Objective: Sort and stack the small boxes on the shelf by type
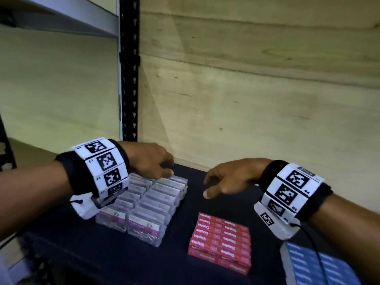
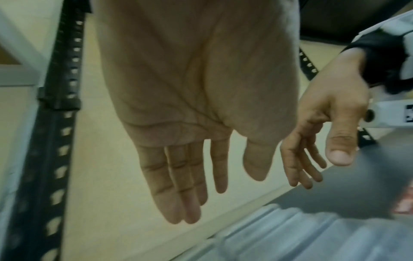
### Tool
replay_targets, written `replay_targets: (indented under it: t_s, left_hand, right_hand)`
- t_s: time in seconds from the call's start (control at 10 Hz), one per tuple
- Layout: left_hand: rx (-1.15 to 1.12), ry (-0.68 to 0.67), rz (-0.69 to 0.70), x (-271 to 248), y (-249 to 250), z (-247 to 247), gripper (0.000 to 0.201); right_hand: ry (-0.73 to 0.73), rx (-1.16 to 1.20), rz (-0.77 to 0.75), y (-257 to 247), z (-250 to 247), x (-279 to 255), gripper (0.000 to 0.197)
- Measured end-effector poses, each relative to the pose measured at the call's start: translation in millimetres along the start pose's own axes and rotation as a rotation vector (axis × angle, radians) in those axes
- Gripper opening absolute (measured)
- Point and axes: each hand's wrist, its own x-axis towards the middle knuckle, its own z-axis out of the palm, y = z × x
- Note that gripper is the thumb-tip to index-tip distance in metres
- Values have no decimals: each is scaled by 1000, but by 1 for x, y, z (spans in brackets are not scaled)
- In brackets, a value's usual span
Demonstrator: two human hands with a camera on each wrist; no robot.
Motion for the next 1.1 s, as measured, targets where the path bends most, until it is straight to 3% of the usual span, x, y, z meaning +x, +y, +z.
replay_targets:
  t_s: [0.2, 0.3, 0.4, 0.6, 0.9, 1.1]
  left_hand:
    - [25, -277, 194, -5, 69, 9, 98]
    - [49, -315, 225, -1, 87, 18, 99]
    - [92, -334, 214, 0, 95, 22, 85]
    - [115, -401, 145, 0, 103, 31, 73]
    - [56, -405, 160, 4, 101, 37, 65]
    - [91, -388, 120, -1, 106, 29, 74]
  right_hand:
    - [-206, -47, 104, 23, 22, -44, 86]
    - [-285, -25, 86, 26, 41, -50, 71]
    - [-294, -47, 90, 25, 57, -48, 70]
    - [-264, 28, 66, 17, 64, -49, 43]
    - [-259, 7, 78, 13, 64, -44, 35]
    - [-238, 8, 102, 12, 63, -51, 51]
